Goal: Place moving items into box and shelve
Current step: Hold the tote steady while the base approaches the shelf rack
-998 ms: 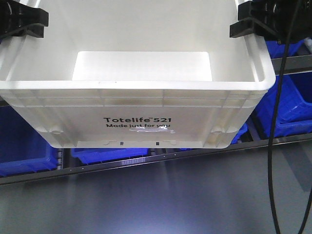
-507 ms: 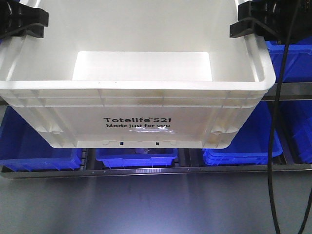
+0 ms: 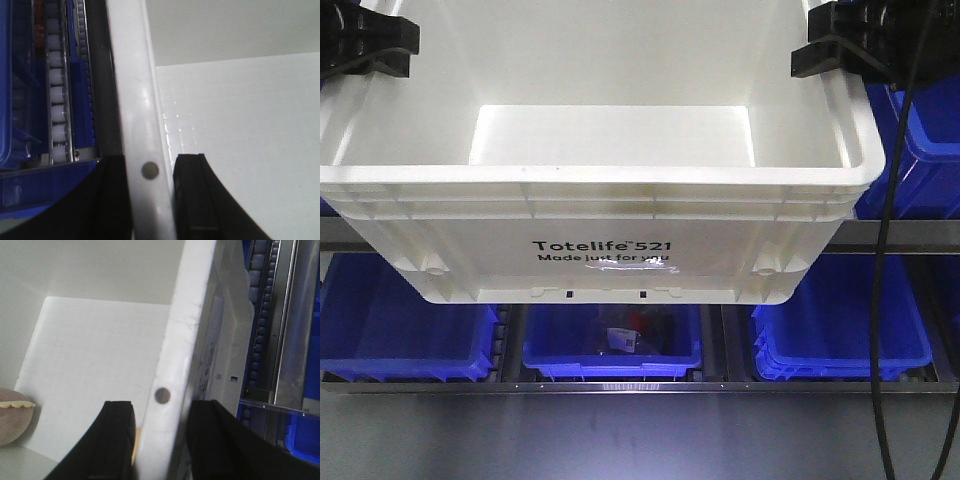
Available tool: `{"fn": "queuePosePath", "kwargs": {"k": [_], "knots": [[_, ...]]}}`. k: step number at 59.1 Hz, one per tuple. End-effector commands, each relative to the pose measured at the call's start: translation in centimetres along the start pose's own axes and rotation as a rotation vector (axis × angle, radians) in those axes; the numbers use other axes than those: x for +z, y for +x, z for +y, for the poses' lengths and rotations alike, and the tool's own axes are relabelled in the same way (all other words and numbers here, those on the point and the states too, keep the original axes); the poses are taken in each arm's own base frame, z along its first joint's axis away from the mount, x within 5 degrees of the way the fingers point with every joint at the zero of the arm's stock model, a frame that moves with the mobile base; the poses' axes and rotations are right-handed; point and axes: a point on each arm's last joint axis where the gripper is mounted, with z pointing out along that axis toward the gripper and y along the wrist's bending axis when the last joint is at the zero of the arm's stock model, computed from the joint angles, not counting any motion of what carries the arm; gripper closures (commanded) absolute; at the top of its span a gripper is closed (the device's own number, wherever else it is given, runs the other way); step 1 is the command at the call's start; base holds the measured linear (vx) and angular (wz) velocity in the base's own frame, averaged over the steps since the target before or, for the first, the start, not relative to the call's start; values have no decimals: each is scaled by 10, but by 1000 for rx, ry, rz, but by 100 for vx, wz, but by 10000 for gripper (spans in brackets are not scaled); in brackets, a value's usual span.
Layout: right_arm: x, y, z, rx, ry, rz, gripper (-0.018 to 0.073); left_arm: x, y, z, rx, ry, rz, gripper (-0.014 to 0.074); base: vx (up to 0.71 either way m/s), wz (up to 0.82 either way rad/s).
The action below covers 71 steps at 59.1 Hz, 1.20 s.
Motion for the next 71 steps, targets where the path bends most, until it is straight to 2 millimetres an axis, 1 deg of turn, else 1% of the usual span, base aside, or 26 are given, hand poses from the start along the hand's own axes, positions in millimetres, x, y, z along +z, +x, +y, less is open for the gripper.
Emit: {"fn": "queuePosePath", "kwargs": {"k": [1,36,71], "knots": [[-30,-21,22,17,-102,-214,572,-29,-22,-13,-19,82,-223,610,20,-1],[-30,-21,22,17,-102,-214,572,-29,-22,-13,-19,82,-223,610,16,-4],[-30,-21,22,17,-102,-214,572,-29,-22,-13,-19,82,-223,610,4,-1]]}}
